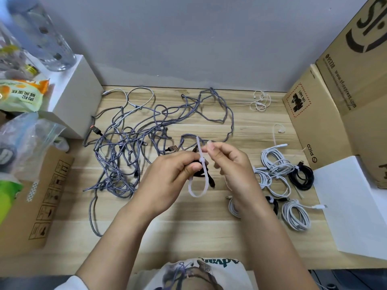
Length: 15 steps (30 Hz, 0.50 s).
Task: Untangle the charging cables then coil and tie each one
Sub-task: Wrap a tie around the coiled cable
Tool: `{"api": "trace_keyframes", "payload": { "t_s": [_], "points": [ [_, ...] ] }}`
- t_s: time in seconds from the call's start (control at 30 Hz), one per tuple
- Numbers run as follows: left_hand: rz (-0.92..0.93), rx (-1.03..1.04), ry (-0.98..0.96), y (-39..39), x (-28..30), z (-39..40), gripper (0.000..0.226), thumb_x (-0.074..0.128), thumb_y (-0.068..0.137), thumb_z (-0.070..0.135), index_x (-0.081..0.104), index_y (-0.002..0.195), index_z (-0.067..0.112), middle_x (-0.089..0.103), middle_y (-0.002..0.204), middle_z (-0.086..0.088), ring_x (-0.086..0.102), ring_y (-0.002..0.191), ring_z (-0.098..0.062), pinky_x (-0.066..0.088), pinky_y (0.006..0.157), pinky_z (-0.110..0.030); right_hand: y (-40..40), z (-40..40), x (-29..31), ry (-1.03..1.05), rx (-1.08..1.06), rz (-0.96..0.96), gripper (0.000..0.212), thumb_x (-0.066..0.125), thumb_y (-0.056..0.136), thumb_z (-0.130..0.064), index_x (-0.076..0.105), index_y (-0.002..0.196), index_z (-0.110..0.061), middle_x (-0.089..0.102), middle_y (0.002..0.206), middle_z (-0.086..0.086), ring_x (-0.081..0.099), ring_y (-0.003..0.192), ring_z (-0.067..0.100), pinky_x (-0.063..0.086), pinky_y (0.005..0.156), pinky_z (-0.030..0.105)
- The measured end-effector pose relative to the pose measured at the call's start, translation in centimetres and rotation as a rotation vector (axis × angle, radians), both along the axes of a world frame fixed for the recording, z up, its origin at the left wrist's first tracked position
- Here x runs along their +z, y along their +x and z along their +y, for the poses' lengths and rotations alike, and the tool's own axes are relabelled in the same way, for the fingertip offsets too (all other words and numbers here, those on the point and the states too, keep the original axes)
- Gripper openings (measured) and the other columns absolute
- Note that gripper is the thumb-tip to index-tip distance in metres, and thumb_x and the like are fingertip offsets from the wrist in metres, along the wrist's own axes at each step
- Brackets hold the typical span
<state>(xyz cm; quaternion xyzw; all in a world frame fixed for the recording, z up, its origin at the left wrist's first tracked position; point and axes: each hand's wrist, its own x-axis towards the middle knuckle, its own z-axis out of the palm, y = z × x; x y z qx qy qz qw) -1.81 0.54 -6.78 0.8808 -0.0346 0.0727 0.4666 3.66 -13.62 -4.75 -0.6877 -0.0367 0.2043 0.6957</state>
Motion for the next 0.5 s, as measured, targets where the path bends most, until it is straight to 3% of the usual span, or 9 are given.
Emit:
{"api": "trace_keyframes", "payload": {
  "t_s": [0.07,0.17,0.3,0.37,0.5],
  "points": [
    [0.015,-0.026,0.005,0.0,0.0,-0.2,0.027,0.037,0.089,0.05,0.056,0.101,0.035,0.056,0.074,0.023,0.052,0.069,0.005,0.044,0.064,-0.026,0.0,0.1,-0.2,0.052,0.085,0.057,0.016,0.058,0.084,-0.026,0.068,0.077,-0.015,0.063,0.062,-0.012,0.054,0.058,-0.004,0.041,0.06,0.008],
    [0.012,-0.036,-0.005,0.0,-0.1,-0.5,0.028,0.037,0.089,0.051,0.055,0.103,0.035,0.057,0.079,0.026,0.052,0.071,0.006,0.044,0.065,-0.028,-0.1,0.5,-0.9,0.172,0.035,0.123,0.015,0.06,0.077,-0.026,0.064,0.068,-0.014,0.063,0.064,-0.004,0.055,0.062,0.007,0.045,0.065,0.022],
    [-0.018,-0.038,-0.031,-0.3,-0.3,-0.7,0.034,0.036,0.091,0.056,0.058,0.1,0.032,0.062,0.082,0.007,0.058,0.076,-0.008,0.045,0.069,-0.032,1.0,0.2,-1.0,0.337,-0.126,0.198,0.017,0.05,0.085,-0.024,0.051,0.074,-0.011,0.062,0.057,-0.002,0.06,0.06,0.012,0.047,0.065,0.026],
    [-0.005,-0.018,-0.048,-0.4,-0.5,-0.8,0.038,0.035,0.09,0.058,0.059,0.099,0.03,0.062,0.082,0.006,0.058,0.076,-0.008,0.046,0.069,-0.028,1.8,-0.2,-0.6,0.482,-0.206,0.27,0.017,0.044,0.092,-0.02,0.046,0.077,-0.012,0.058,0.051,-0.003,0.063,0.054,0.011,0.052,0.057,0.022],
    [0.035,0.071,-0.184,-0.2,-0.9,-0.9,0.028,0.044,0.089,0.044,0.068,0.086,0.031,0.063,0.081,0.014,0.057,0.069,-0.003,0.041,0.062,-0.009,1.8,-0.3,1.0,0.633,-0.244,0.276,0.015,0.046,0.079,-0.027,0.043,0.078,-0.012,0.044,0.046,-0.003,0.052,0.042,0.01,0.052,0.053,0.022]
  ]
}}
